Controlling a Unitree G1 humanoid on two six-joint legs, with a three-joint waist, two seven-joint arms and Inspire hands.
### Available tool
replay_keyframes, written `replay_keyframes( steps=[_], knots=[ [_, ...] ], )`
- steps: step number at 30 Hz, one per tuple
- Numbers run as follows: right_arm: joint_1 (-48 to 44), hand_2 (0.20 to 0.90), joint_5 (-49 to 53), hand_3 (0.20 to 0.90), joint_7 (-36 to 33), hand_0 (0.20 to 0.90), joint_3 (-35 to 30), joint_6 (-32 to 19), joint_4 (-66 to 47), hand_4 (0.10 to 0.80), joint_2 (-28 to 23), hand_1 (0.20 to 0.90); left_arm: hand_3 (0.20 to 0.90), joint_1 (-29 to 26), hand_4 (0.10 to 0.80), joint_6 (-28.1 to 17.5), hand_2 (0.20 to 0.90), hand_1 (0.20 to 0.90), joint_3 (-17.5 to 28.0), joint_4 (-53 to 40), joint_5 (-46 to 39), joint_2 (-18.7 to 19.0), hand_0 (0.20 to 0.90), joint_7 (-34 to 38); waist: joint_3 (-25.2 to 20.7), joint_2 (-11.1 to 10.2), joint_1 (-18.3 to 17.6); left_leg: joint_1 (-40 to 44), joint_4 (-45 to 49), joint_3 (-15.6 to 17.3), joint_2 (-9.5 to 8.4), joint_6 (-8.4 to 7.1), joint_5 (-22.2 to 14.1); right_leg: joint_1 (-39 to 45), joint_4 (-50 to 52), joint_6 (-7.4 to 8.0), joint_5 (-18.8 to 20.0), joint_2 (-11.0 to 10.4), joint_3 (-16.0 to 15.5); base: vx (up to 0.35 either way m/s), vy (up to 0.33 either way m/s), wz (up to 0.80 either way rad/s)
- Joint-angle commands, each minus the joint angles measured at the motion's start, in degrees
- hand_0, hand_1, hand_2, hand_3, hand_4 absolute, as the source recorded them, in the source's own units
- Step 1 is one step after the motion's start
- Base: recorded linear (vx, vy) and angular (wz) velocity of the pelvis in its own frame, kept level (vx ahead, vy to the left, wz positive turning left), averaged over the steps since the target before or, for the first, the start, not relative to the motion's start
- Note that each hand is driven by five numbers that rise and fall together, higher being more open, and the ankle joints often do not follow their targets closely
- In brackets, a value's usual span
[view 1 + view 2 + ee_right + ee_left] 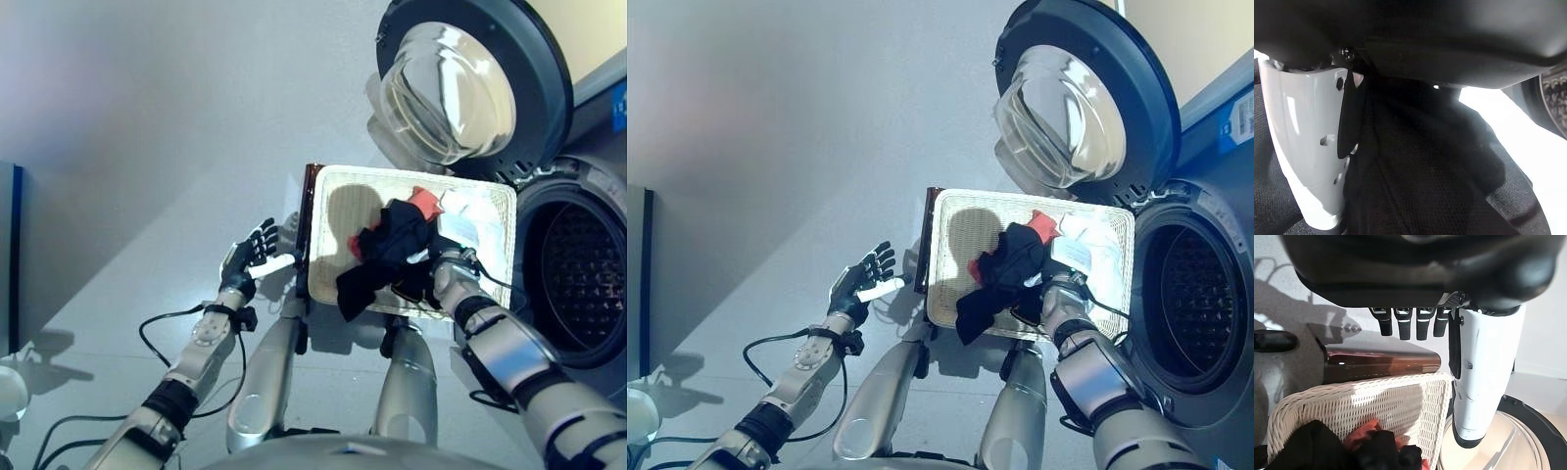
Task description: Pick up the clothes and place them into the washing machine
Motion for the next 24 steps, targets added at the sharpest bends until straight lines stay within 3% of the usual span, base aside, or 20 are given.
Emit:
replay_keyframes(
  steps=[1, 12, 24],
  knots=[
    [-0.3, 0.200, 2.2, 0.200, -0.7, 0.200, -0.1, 0.6, 1.0, 0.300, -1.3, 0.200, 0.900, 1.6, 0.800, -3.2, 0.900, 0.900, 0.4, -7.6, 0.4, 3.4, 0.900, -0.3, -1.1, -0.7, -0.6, -1.3, 6.2, -2.0, 2.41, -3.80, -7.2, 3.6, -3.7, 2.05, 3.3, -4.0, 2.7, 0.000, 0.000, 0.00],
    [2.8, 0.200, 8.1, 0.200, -2.4, 0.200, -2.8, -2.7, -4.1, 0.300, -2.3, 0.200, 0.900, 2.2, 0.800, -3.6, 0.900, 0.900, 1.9, -5.5, 0.5, 2.9, 0.900, 0.5, -1.7, -2.1, -1.9, 0.6, 5.4, -1.6, 3.09, -4.12, -7.2, 5.2, -4.8, 1.98, 3.4, -3.2, 3.0, 0.009, -0.005, 0.00],
    [16.9, 0.200, 11.0, 0.200, 0.0, 0.200, -7.1, -8.2, -31.8, 0.300, -7.2, 0.200, 0.900, 4.2, 0.800, -4.4, 0.900, 0.900, 7.6, -2.0, 1.4, 1.8, 0.900, 2.4, -5.0, -7.0, -4.8, 6.7, -0.4, -1.3, 5.35, -5.03, -5.3, 12.1, -13.0, 2.65, 6.3, -1.5, 2.3, 0.045, -0.052, -0.12]
  ],
)
